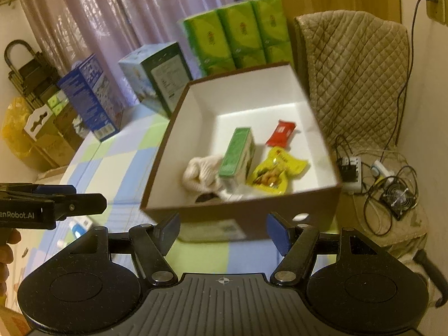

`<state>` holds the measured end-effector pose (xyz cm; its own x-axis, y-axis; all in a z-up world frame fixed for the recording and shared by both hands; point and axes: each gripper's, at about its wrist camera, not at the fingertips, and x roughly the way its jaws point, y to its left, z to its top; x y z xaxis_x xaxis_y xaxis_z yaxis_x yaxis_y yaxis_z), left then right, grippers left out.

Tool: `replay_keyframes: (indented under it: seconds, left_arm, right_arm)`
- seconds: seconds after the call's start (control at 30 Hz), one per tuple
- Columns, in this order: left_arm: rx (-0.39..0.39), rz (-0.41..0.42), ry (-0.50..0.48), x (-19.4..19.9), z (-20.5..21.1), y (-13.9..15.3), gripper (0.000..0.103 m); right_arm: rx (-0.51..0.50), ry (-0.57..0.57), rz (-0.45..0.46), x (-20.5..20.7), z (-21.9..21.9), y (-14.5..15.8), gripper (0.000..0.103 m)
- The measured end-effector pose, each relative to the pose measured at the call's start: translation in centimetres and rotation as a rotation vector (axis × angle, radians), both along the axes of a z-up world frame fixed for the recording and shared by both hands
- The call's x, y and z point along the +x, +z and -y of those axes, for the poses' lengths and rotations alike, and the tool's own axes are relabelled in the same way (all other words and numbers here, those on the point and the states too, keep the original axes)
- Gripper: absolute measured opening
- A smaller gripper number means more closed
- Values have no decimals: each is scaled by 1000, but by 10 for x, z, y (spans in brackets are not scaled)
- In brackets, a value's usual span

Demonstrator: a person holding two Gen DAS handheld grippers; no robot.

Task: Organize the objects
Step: 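Withdraw both tools from the box toward the remaining items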

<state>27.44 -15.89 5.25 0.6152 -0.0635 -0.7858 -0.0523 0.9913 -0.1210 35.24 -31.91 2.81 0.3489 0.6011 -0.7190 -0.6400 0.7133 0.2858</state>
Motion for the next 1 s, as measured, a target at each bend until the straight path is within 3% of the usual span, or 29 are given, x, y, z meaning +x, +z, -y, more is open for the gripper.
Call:
replay_keyframes:
  seconds: [0.53,1.0]
  left_arm:
    - [-32,-75,48,-68,-71,-23,83]
    - [-42,-142,119,-122,-139,-53,82]
  right_arm:
    - [-88,69,-81,-81,-55,-33,66]
    - [-147,126,-132,-127,-107,-63,66]
